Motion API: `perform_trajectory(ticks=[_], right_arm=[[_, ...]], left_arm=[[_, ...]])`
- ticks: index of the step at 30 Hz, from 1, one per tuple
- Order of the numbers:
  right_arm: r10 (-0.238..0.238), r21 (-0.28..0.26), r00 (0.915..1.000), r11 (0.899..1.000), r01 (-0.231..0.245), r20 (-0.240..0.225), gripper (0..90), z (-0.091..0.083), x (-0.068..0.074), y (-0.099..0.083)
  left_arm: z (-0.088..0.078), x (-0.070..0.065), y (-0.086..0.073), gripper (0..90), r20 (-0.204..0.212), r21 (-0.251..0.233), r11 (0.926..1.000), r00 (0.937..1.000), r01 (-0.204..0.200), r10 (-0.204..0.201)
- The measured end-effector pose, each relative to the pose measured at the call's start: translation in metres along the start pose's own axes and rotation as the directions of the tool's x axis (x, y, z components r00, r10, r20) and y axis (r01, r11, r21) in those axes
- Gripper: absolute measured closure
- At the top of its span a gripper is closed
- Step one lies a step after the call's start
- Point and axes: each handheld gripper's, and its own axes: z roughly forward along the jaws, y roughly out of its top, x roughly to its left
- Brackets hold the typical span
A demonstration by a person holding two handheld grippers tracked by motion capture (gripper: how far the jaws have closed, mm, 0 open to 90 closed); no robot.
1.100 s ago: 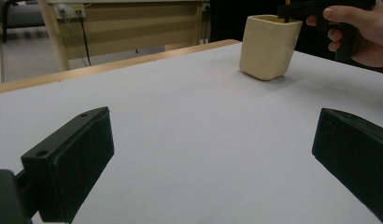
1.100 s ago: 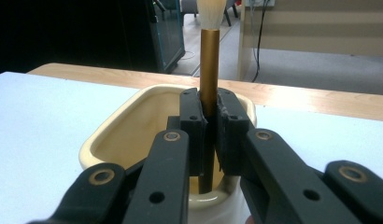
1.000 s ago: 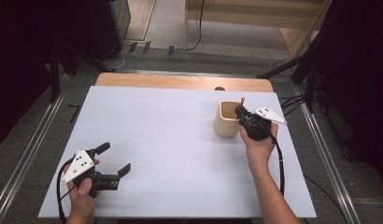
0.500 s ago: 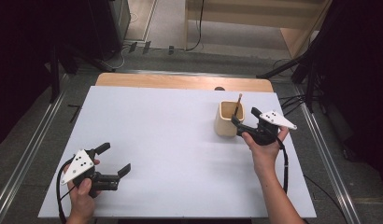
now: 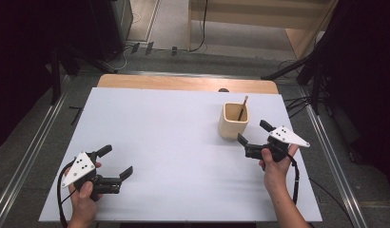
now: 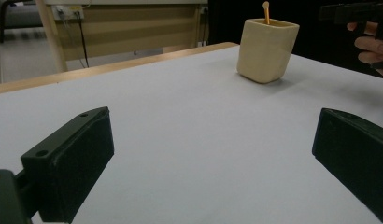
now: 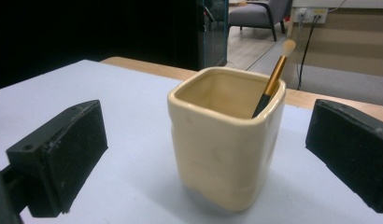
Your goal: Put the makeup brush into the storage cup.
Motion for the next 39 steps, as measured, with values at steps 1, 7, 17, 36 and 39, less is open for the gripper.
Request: perform_trajectory(ticks=[1,7,17,36,39], right_arm=[[0.001,-0.001,1.0000,1.000,-0.001,-0.002,0.0,-0.002,0.000,-0.001],[0.012,-0.007,0.9999,1.000,-0.012,0.000,0.0,-0.013,0.000,-0.008],[0.016,-0.004,0.9999,1.000,-0.016,-0.002,0.0,-0.030,-0.003,-0.018],[0.002,0.016,1.0000,1.000,-0.002,-0.003,0.0,-0.058,-0.002,-0.033],[-0.005,0.020,1.0000,1.000,0.005,0.001,0.0,-0.062,-0.002,-0.036]], left_arm=[[0.000,0.000,0.000,0.0,0.001,0.001,1.0000,1.0000,0.000,0.000],[0.000,0.000,0.000,0.0,0.001,-0.001,1.0000,1.0000,-0.002,0.002],[-0.002,0.001,0.001,0.0,-0.002,-0.009,1.0000,1.0000,-0.001,0.001],[-0.005,0.002,0.002,0.0,-0.012,-0.018,0.9998,0.9999,0.002,-0.002],[-0.005,0.002,0.002,0.0,-0.011,-0.018,0.9998,0.9999,0.001,-0.001]])
